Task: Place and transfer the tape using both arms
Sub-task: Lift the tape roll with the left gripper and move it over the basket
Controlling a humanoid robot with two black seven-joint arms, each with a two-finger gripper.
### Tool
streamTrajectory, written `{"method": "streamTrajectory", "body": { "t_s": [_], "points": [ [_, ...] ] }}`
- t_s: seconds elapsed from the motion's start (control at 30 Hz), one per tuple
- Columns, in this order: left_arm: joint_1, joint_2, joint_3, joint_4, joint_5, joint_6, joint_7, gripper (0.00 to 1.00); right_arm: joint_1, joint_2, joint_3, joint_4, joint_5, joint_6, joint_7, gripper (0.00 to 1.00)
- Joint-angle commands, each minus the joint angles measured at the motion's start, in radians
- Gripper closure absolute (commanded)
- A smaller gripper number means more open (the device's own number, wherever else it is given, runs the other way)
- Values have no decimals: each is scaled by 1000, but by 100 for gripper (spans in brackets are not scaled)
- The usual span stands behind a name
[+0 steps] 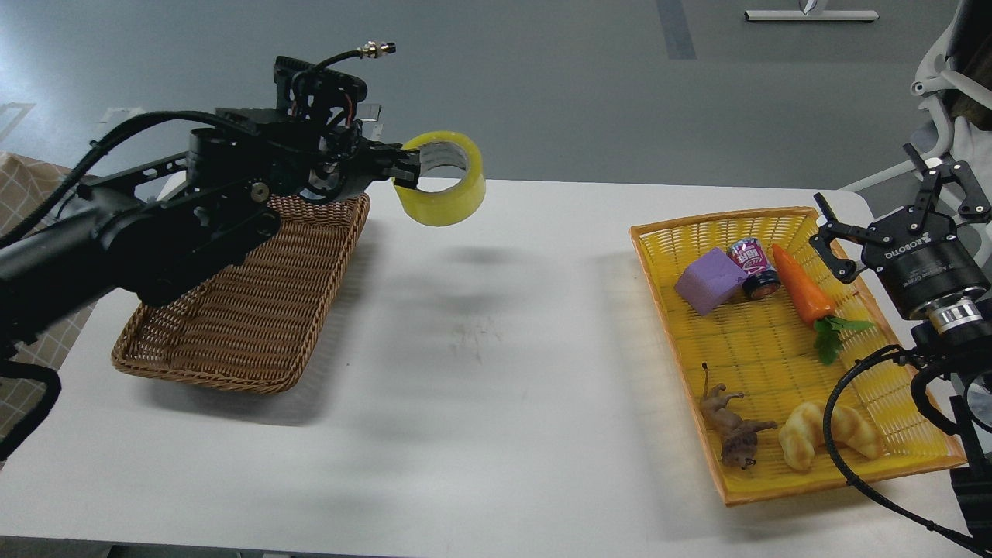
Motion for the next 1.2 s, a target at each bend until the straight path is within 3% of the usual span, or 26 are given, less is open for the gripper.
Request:
{"method": "streamTrajectory", "body": {
  "t_s": [0.0,0.27,0.53,0.83,1.17],
  "points": [
    [4,72,0,3,-1,0,-14,100,0,0,0,0,2,0,0,0],
    [19,209,4,9,-27,0,-32,100,2,7,-2,2,3,0,0,0],
    [126,282,3,20,-40,0,-40,100,10,8,-3,3,3,0,0,0],
    [236,304,3,20,-40,4,-51,100,10,8,-5,8,3,0,0,0],
    [317,290,3,34,-40,75,-51,100,6,7,-5,6,3,0,0,0]
  ]
}}
